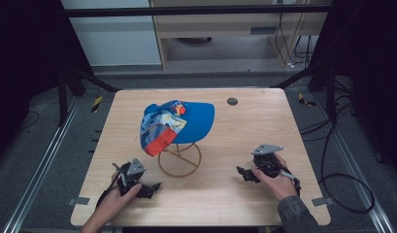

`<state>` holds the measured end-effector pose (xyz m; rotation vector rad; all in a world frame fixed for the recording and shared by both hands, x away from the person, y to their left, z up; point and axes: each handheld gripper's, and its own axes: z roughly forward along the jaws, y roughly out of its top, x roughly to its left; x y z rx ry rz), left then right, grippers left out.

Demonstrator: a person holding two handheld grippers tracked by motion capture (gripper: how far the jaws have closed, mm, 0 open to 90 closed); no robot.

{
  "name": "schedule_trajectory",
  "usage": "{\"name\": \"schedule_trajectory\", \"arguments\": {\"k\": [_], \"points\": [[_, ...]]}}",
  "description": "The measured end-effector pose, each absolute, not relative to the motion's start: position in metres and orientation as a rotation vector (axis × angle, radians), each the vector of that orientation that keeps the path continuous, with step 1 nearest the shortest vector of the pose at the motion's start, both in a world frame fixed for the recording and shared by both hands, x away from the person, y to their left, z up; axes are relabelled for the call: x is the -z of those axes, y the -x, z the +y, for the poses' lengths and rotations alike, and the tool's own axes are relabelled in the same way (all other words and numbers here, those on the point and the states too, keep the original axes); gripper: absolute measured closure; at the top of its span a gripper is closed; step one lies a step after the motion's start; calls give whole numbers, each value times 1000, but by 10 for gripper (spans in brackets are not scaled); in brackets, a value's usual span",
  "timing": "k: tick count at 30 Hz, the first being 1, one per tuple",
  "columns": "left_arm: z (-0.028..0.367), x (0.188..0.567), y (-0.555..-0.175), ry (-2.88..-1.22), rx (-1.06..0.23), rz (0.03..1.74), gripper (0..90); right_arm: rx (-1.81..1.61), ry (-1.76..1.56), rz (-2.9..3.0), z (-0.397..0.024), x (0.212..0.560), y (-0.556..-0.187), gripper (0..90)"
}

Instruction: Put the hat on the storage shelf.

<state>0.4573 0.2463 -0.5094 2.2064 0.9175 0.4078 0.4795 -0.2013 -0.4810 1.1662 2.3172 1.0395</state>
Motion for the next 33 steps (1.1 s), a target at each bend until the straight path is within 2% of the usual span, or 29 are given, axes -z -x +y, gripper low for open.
{"name": "schedule_trajectory", "arguments": {"k": [6,12,33], "points": [[246,509,-457,-2206,-408,918,0,-1066,-1204,2316,-193,490,-481,111],[246,509,-457,-2207,-409,917,0,-1051,-1250,2286,-187,496,-484,52],[246,509,-457,-2207,-409,917,0,-1023,-1257,2269,-175,510,-486,53]]}}
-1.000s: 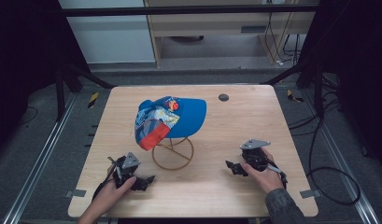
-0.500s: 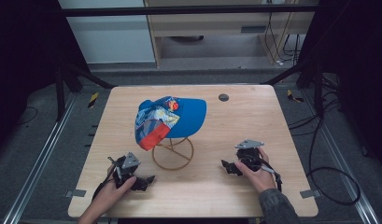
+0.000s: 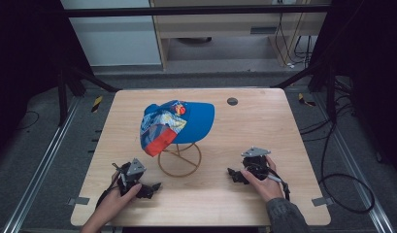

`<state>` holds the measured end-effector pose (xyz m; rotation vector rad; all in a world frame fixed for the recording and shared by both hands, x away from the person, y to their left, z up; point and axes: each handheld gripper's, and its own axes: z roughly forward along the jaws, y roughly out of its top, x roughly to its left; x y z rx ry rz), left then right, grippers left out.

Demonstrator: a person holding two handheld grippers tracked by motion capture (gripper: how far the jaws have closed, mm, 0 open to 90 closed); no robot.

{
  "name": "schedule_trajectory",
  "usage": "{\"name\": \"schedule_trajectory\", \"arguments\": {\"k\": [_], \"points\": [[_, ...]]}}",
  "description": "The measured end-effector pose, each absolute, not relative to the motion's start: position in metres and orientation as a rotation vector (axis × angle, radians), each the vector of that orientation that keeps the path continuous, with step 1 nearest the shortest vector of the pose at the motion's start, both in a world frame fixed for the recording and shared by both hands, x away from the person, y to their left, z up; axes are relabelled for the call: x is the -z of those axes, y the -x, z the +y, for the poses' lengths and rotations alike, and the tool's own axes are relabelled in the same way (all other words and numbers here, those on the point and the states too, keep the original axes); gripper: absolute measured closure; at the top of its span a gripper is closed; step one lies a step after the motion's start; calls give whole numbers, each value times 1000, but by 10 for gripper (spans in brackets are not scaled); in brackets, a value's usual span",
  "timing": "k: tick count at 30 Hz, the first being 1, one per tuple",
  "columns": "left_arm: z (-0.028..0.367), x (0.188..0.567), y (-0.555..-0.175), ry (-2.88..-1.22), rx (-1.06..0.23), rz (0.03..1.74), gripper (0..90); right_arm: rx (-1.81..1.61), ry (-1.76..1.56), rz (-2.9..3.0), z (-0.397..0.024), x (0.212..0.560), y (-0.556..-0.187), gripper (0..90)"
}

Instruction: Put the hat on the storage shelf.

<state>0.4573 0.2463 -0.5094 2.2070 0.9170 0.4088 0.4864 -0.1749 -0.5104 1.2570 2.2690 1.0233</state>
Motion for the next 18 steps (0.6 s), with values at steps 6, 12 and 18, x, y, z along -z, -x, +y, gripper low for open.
{"name": "schedule_trajectory", "arguments": {"k": [6,12,18], "points": [[246,509,-457,-2207,-409,917,0,-993,-1229,2265,-173,512,-485,52],[246,509,-457,-2207,-409,917,0,-975,-1226,2261,-172,512,-481,49],[246,509,-457,-2207,-409,917,0,-973,-1239,2253,-174,512,-475,50]]}}
